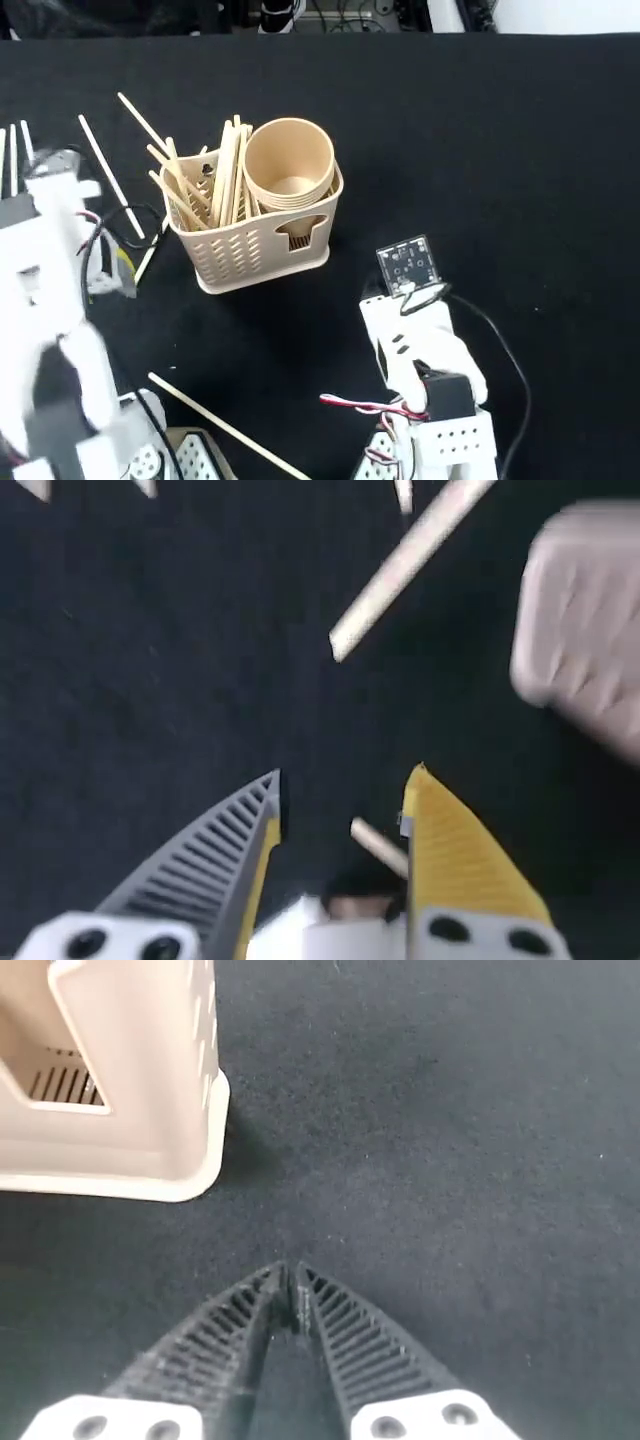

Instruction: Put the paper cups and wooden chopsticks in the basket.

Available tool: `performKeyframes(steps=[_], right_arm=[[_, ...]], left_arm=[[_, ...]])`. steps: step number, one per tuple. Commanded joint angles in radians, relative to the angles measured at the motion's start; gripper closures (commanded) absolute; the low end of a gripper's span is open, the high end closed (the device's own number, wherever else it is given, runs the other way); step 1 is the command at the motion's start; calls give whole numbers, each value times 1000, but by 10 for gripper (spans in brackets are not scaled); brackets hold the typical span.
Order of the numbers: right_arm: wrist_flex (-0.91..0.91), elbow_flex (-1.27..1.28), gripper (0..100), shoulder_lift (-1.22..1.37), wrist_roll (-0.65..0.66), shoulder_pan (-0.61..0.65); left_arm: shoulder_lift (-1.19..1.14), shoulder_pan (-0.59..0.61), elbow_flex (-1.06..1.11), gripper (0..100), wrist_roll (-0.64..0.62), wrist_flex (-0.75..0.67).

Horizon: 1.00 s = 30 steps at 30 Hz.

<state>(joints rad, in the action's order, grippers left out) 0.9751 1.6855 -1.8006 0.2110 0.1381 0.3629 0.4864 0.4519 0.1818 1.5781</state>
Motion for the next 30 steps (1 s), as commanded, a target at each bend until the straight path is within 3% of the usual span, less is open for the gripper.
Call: performKeyframes(steps=[1, 6, 13, 24, 30], right_arm=[[6, -70, 983, -93, 11, 11], [6, -70, 983, -93, 11, 11], [5, -68, 983, -93, 11, 11], [6, -68, 983, -93, 11, 12], [6, -68, 983, -93, 11, 12]], left_arm=[[-207, 21, 18, 798, 51, -21], [-262, 18, 205, 794, -3, -157], [-270, -131, 394, 794, -48, -321], [-273, -185, 417, 800, -46, -331], [-273, -180, 449, 972, 46, -342]])
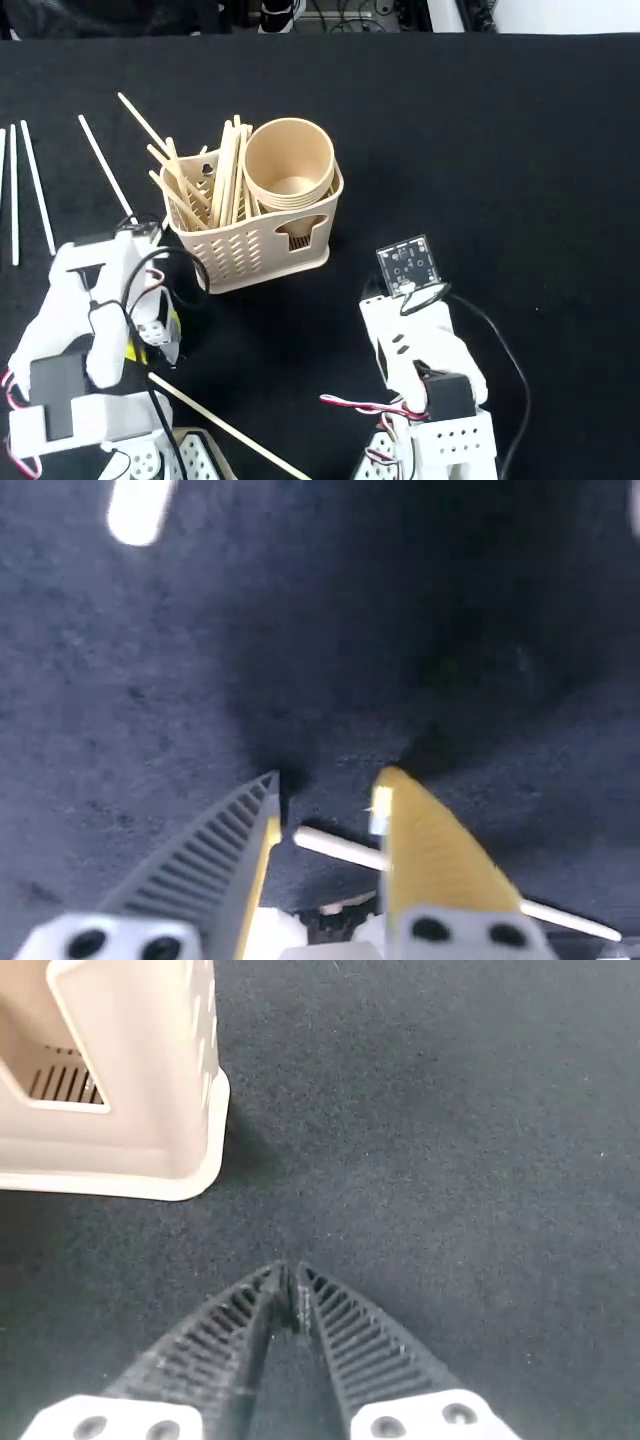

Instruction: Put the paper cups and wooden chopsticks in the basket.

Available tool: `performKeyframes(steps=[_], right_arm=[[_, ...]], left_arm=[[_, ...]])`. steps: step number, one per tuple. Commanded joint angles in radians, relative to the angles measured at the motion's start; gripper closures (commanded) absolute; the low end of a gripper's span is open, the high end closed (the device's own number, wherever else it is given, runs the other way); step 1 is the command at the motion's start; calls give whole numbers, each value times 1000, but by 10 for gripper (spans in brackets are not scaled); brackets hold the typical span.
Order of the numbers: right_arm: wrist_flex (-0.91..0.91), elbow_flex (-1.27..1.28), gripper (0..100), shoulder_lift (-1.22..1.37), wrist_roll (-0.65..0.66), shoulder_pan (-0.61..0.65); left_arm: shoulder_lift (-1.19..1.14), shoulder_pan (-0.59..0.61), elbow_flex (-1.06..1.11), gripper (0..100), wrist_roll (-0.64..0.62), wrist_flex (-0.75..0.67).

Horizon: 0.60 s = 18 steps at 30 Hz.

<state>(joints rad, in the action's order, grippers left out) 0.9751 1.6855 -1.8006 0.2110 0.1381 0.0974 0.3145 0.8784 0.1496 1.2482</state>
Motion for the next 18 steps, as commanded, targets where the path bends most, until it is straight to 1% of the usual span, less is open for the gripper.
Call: performKeyframes(steps=[1, 6, 10, 11, 13, 16, 18], right_arm=[[6, -68, 983, -93, 11, 12], [14, -93, 983, -93, 11, 12], [140, -214, 983, -93, 18, 31], [183, -246, 983, -93, 20, 60], [265, -305, 983, -85, 20, 161], [255, -309, 982, -71, 20, 295], [256, -312, 982, -41, 32, 408]], left_arm=[[-8, -7, 27, 971, 95, -11], [12, -7, 1, 971, 106, -3], [98, -4, -33, 971, 98, -2], [135, 1, -35, 971, 77, -2], [230, 38, -36, 971, 12, -3], [405, 133, -36, 970, -61, -9], [522, 209, -36, 967, -103, -12]])
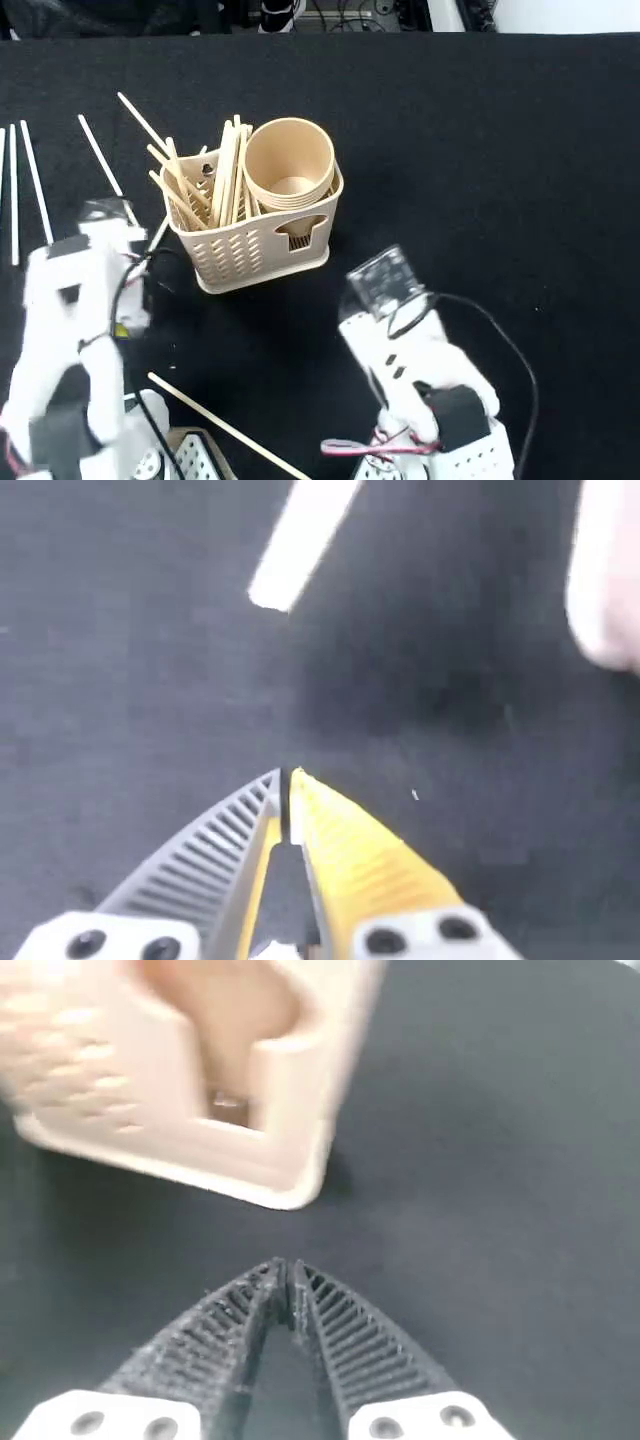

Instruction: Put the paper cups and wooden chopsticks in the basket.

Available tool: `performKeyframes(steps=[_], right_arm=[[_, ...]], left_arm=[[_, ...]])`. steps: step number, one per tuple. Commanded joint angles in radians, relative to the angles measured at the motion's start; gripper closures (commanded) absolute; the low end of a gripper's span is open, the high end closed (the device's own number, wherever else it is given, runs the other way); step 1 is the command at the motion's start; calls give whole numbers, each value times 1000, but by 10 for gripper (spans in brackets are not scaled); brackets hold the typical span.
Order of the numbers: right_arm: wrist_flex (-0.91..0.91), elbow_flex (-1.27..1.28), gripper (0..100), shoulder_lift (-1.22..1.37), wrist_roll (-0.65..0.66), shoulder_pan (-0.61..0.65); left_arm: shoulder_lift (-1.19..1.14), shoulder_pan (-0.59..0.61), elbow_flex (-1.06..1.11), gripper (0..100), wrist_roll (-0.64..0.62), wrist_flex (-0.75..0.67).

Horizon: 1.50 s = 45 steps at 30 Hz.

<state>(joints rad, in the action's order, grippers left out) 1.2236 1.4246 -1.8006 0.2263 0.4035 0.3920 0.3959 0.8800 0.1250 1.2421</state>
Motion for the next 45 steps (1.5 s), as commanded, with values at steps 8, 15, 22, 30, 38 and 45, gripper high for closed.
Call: performKeyframes(steps=[8, 15, 22, 30, 38, 45], right_arm=[[-5, -203, 910, 381, -18, 563], [-121, -374, 910, 880, -206, 904], [-400, -334, 907, 1155, -330, 1049], [-483, -406, 910, 1395, -341, 1048], [-482, -524, 910, 1666, -379, 987], [-410, -602, 968, 1753, -376, 984]], left_arm=[[385, 231, -48, 966, -110, -135], [144, 234, -231, 966, -164, -186], [-51, 231, -372, 966, -167, -86], [-55, 236, -367, 966, -169, -80], [-55, 234, -348, 966, -169, -81], [-55, 234, -348, 966, -169, -81]])
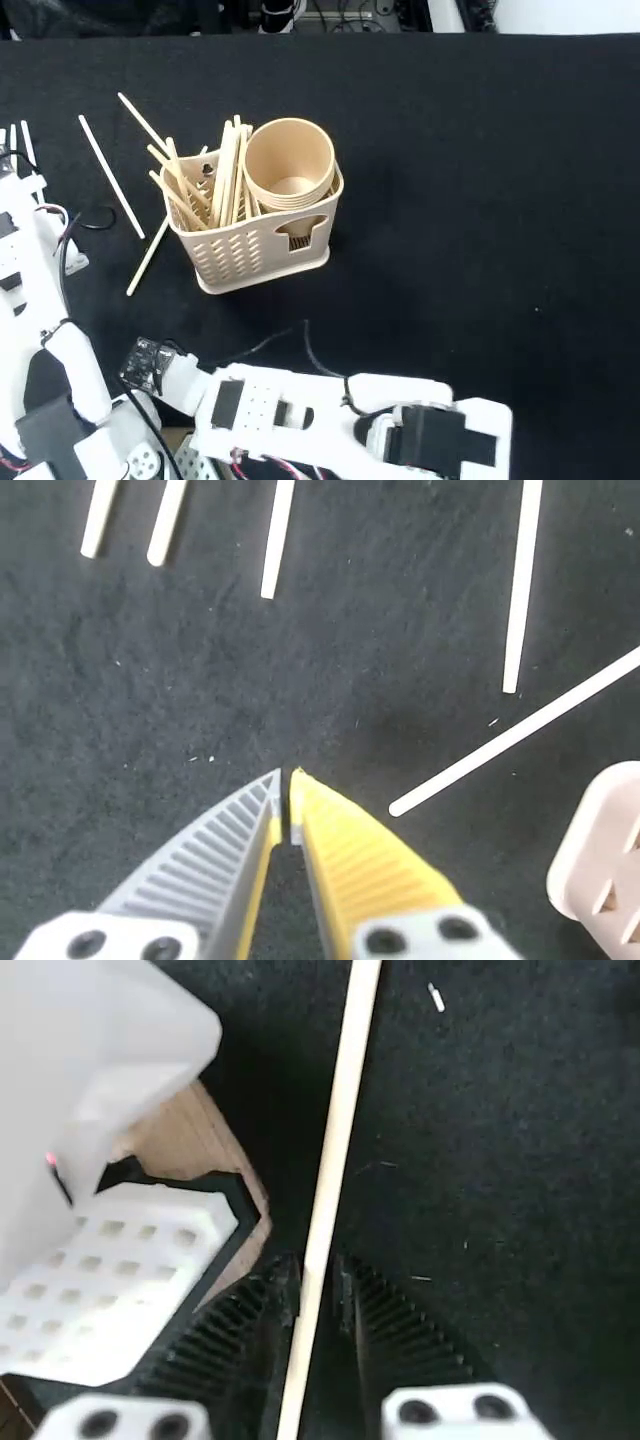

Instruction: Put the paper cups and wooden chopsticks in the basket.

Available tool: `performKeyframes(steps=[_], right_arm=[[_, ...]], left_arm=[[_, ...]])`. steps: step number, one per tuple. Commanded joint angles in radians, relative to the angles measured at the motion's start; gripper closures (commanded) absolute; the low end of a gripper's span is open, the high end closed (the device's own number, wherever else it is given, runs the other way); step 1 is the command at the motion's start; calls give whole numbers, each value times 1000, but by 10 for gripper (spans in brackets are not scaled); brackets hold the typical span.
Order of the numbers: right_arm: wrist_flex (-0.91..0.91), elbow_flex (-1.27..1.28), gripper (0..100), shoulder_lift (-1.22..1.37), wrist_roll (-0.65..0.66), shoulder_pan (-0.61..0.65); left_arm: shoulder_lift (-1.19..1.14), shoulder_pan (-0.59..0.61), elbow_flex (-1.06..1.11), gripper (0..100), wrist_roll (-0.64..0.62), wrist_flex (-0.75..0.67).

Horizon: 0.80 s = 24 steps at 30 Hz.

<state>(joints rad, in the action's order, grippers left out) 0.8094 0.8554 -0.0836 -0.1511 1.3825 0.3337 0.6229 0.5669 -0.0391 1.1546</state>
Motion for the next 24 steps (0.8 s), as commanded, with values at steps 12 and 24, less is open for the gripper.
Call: performKeyframes(steps=[12, 24], right_arm=[[161, -54, 987, -47, 2, -35], [488, -96, 987, -722, 51, -233]], left_arm=[[3, 10, -33, 968, -3, 8], [9, 18, -1, 967, -92, -2]])
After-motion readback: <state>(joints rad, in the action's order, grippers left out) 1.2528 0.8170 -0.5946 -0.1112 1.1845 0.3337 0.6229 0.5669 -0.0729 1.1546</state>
